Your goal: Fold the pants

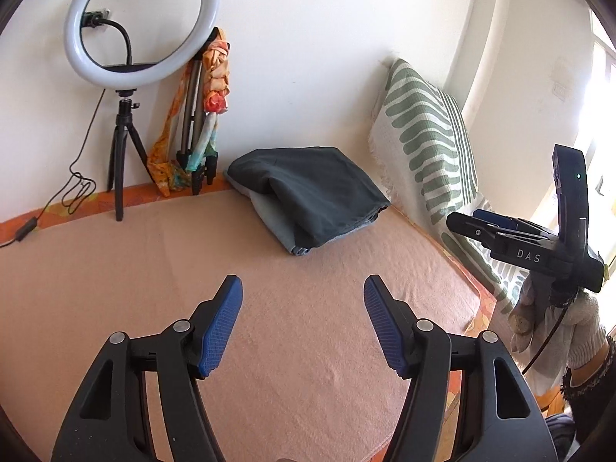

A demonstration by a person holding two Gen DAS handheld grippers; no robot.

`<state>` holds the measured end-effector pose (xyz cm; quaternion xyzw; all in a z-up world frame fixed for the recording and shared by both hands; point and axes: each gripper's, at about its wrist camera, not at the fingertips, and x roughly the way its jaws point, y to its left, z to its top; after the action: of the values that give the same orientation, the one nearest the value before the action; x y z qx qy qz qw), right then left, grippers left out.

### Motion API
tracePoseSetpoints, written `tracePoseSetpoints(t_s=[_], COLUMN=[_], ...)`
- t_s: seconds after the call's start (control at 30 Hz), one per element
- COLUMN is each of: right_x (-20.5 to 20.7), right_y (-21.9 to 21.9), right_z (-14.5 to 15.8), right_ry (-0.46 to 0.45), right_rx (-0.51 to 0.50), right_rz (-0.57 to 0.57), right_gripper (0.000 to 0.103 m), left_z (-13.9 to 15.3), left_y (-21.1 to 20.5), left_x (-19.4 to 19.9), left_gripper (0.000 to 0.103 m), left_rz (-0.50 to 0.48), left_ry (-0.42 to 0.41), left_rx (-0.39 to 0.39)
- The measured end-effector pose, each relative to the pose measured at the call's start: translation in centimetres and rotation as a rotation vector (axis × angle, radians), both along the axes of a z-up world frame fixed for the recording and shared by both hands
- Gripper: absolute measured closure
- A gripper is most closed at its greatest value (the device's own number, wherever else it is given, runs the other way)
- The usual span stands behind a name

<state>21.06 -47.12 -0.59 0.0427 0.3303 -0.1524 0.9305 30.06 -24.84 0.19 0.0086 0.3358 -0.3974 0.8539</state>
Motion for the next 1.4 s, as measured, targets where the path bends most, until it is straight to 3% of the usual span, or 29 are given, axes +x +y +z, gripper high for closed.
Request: tracePoseSetpoints(t_s=[0.17, 0.4, 0.57, 0.77, 0.97, 1.1, 1.4], right_x=[-1.6, -3.3, -4.0, -4.6, -4.8, -4.8, -4.6], right_y=[3.4, 6.2, 6.7, 6.7, 6.7, 6.8, 6.8], right_z=[-0.3, -1.0, -1.0, -0.5, -0.6, -0.6, -0.5], right_ry=[-0.018, -0.034, -0.061, -0.102, -0.112, -0.114, -0.119], right_rx=[-0.007, 0.010, -0.020, -0.035, -0.060, -0.067, -0.072], right_rz=[0.025, 0.038, 0.017, -0.007, -0.020, -0.021, -0.019], right_gripper=[0.020, 0.020, 0.006, 0.001, 0.000, 0.000, 0.000], left_z=[0.7, 0.4, 0.3, 0.4, -0.1, 0.1, 0.2], left_y=[2.2, 3.8, 4.0, 3.9, 3.8, 4.2, 4.6], left_x=[-2.0, -3.6, -4.4, -4.5, -4.0, -4.3, -4.1], left_gripper=[0.023, 0.022, 0.022, 0.021, 0.014, 0.003, 0.001], left_rz=[0.060, 0.093, 0.100, 0.121, 0.181, 0.196, 0.214], left_ry=[-0.044, -0.086, -0.126, -0.140, -0.135, -0.163, -0.151], left_rx=[0.039, 0.048, 0.070, 0.075, 0.103, 0.098, 0.092])
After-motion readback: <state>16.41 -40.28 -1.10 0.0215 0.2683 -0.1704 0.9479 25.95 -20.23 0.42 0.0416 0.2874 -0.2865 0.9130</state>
